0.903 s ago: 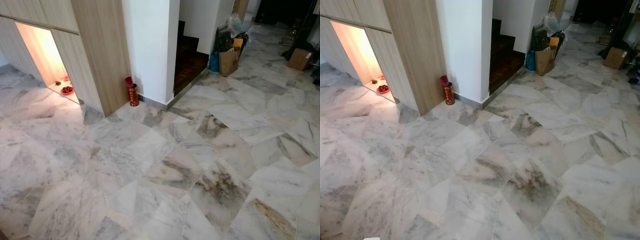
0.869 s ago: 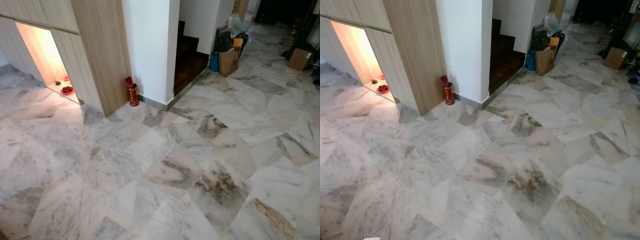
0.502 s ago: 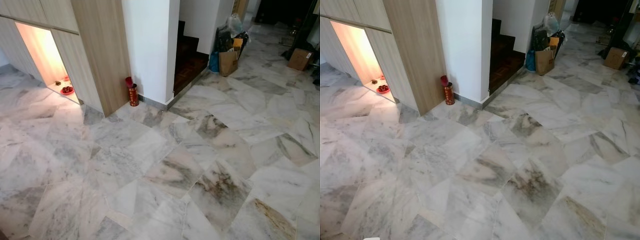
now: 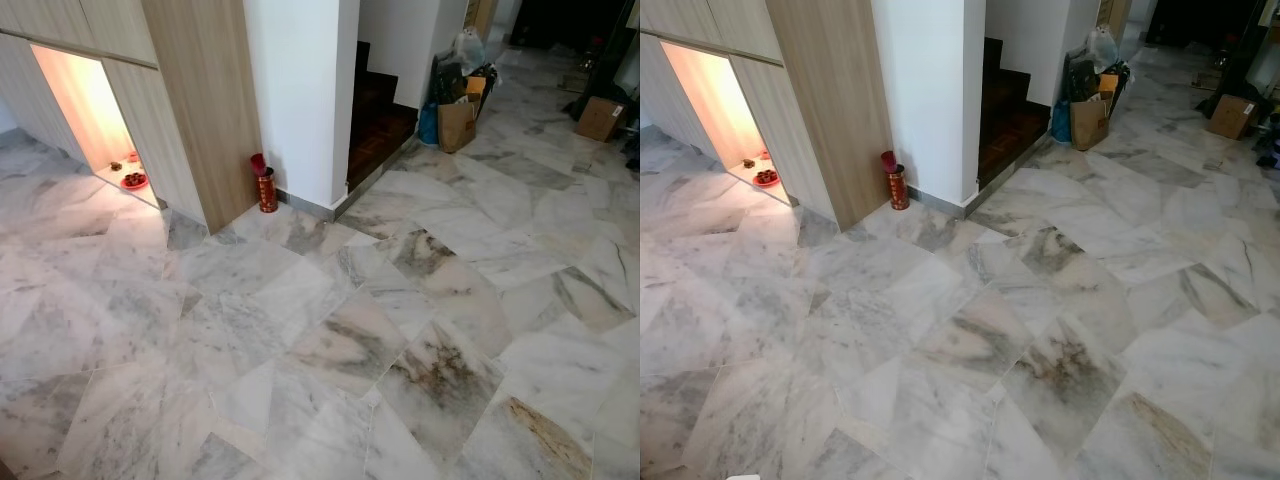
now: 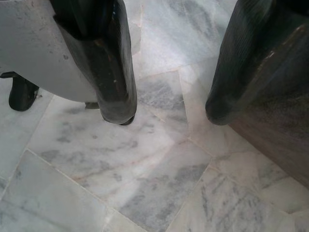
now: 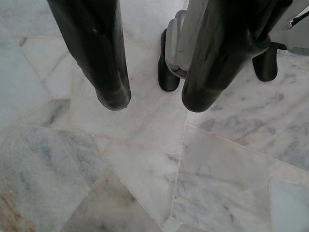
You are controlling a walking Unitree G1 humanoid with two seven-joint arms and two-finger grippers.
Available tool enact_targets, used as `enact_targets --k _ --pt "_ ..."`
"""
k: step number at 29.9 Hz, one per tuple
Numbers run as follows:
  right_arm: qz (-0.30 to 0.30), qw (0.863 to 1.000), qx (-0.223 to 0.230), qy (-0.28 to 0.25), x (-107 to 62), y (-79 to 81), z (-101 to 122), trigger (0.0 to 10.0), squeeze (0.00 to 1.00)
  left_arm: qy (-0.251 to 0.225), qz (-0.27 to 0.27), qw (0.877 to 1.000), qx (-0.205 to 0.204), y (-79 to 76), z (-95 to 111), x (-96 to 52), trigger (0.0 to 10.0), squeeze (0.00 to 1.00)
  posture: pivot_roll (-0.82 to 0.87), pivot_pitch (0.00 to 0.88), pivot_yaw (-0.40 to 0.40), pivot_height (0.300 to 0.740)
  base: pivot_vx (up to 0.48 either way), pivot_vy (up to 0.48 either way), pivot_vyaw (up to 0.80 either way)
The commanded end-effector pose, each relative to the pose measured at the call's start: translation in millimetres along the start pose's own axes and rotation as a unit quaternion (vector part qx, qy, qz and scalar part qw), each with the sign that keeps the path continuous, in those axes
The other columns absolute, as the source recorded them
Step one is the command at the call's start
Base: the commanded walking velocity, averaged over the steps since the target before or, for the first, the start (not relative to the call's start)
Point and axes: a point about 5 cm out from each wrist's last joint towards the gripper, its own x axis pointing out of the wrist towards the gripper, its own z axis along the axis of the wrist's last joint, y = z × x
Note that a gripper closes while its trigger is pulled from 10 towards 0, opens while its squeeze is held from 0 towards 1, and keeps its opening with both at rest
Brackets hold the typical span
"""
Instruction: Move the pillow to the sofa from floor
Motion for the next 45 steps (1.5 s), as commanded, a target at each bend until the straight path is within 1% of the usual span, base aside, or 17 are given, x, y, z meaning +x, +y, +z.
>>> enact_targets --k 1,11,12,13,14,16,23,25,28,31,34,36,38,39,42,45 --pt "0.045 0.997 0.044 -0.044 12.3 19.5 60 10.0 0.00 -0.004 0.008 0.999 -0.037 16.6 5 -1.1 10.0 0.00 0.07 0.051 -0.030 0.740 0.000 0.000 0.00" --pt "0.045 0.997 0.044 -0.044 12.3 19.5 60 10.0 0.00 -0.004 0.008 0.999 -0.037 16.6 5 -1.1 10.0 0.00 0.07 0.051 -0.030 0.740 0.000 0.000 0.00" --pt "0.045 0.997 0.041 -0.045 12.3 19.7 61 10.0 0.00 0.000 0.010 0.999 -0.034 17.4 2 -1.6 10.0 0.00 0.07 0.050 -0.027 0.740 0.000 0.000 0.00" --pt "0.038 0.998 0.041 -0.043 12.1 19.0 58 10.0 0.00 0.008 0.017 1.000 0.012 17.4 0 -1.8 10.0 0.00 0.07 0.043 -0.009 0.740 0.000 0.000 0.00" --pt "0.032 0.998 0.042 -0.040 11.9 18.5 56 10.0 0.00 0.013 0.022 0.999 0.045 17.4 -1 -2.0 10.0 0.00 0.07 0.043 -0.009 0.740 0.000 0.000 0.00" --pt "0.028 0.998 0.043 -0.037 11.6 18.8 53 10.0 0.00 0.015 0.031 0.996 0.082 18.2 -2 -2.2 10.0 0.00 0.08 0.046 -0.007 0.740 0.000 0.000 0.00" --pt "0.029 0.998 0.044 -0.035 11.5 19.7 51 10.0 0.00 0.015 0.028 0.996 0.085 16.7 -2 -2.1 10.0 0.00 0.07 0.054 -0.003 0.740 0.000 0.000 0.00" --pt "0.030 0.998 0.050 -0.035 11.5 18.8 52 10.0 0.00 0.011 0.028 0.996 0.084 15.6 -1 -1.8 10.0 0.00 0.07 0.053 -0.003 0.740 0.000 0.000 0.00" --pt "0.029 0.998 0.048 -0.031 11.4 17.7 50 10.0 0.00 0.004 0.032 0.996 0.084 15.3 1 -1.6 10.0 0.00 0.07 0.055 -0.001 0.740 0.000 0.000 0.00" --pt "0.028 0.997 0.062 -0.032 11.4 18.8 50 10.0 0.00 0.003 0.032 0.996 0.080 15.7 2 -1.5 10.0 0.00 0.07 0.060 0.002 0.740 0.000 0.000 0.00" --pt "0.041 0.998 0.033 -0.027 11.4 23.5 49 10.0 0.00 0.011 0.034 0.996 0.080 16.5 0 -1.7 10.0 0.00 0.07 0.061 0.005 0.740 0.000 0.000 0.00" --pt "0.048 0.998 0.021 -0.036 11.2 25.3 50 10.0 0.00 0.019 0.034 0.996 0.078 16.8 -3 -2.1 10.0 0.00 0.07 0.061 0.005 0.740 0.000 0.000 0.00" --pt "0.041 0.998 0.025 -0.039 11.2 24.5 50 10.0 0.00 0.025 0.036 0.996 0.075 17.4 -5 -2.5 10.0 0.00 0.07 0.061 0.007 0.740 0.000 0.000 0.80" --pt "0.038 0.998 0.030 -0.037 11.2 24.2 50 10.0 0.00 0.026 0.036 0.997 0.064 17.4 -6 -2.7 10.0 0.00 0.07 0.062 0.007 0.740 0.000 0.000 0.80" --pt "0.047 0.998 0.025 -0.036 11.2 25.2 50 10.0 0.00 0.027 0.036 0.997 0.062 17.9 -8 -3.1 10.0 0.00 0.07 0.066 0.007 0.740 0.000 0.000 0.80" --pt "0.052 0.998 0.013 -0.031 10.9 26.8 47 10.0 0.00 0.035 0.042 0.997 0.056 23.7 -15 -5.6 10.0 0.00 0.07 0.068 0.006 0.740 0.000 0.000 0.80"
